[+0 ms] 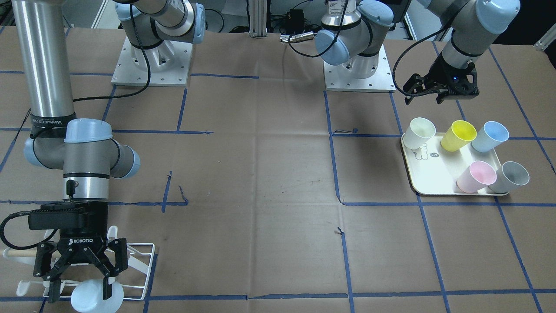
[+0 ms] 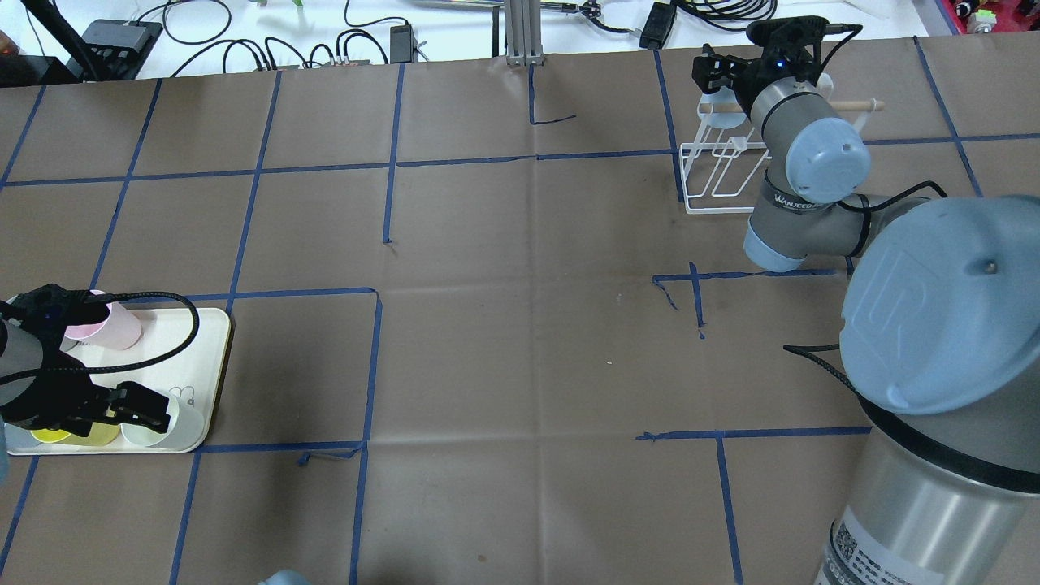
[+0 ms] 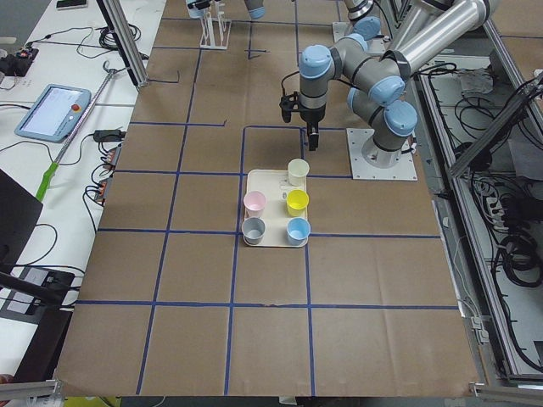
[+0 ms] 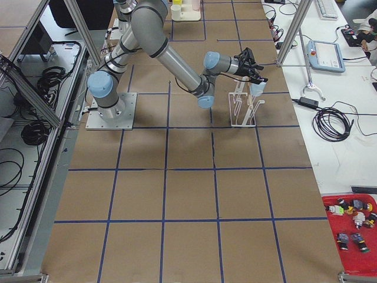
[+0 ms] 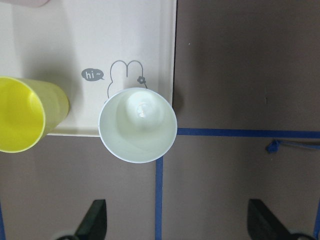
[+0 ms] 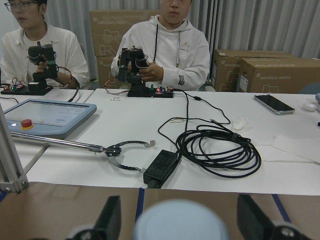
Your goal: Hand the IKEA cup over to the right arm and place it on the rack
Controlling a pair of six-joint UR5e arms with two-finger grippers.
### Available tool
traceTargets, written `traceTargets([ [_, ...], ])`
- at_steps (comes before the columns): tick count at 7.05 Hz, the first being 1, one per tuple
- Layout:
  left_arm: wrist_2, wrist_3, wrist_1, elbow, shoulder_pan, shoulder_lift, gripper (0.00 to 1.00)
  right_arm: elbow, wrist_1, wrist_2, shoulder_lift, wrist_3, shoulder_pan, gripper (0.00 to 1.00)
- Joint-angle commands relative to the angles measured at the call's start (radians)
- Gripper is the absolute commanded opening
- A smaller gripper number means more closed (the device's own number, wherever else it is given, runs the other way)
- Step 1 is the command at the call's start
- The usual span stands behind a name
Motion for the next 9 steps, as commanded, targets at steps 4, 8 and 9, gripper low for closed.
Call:
traceTargets([
  [4, -0.006, -0.006, 0.145, -0.05, 0.0, -0.147, 0.98, -0.009, 0.007, 0.019, -0.037, 0.001, 0.003, 1.0],
  [8, -0.003, 0.016, 0.275, -0.076, -0.001, -0.245, 0.96, 0.0, 0.035, 0.023, -0.143, 0.026, 0.092, 1.0],
  [9, -0.003, 0.017, 0.275, -0.076, -0.003, -0.239, 0.81, 0.0, 0.034, 0.02, -0.152, 0.166, 0.119, 1.0],
])
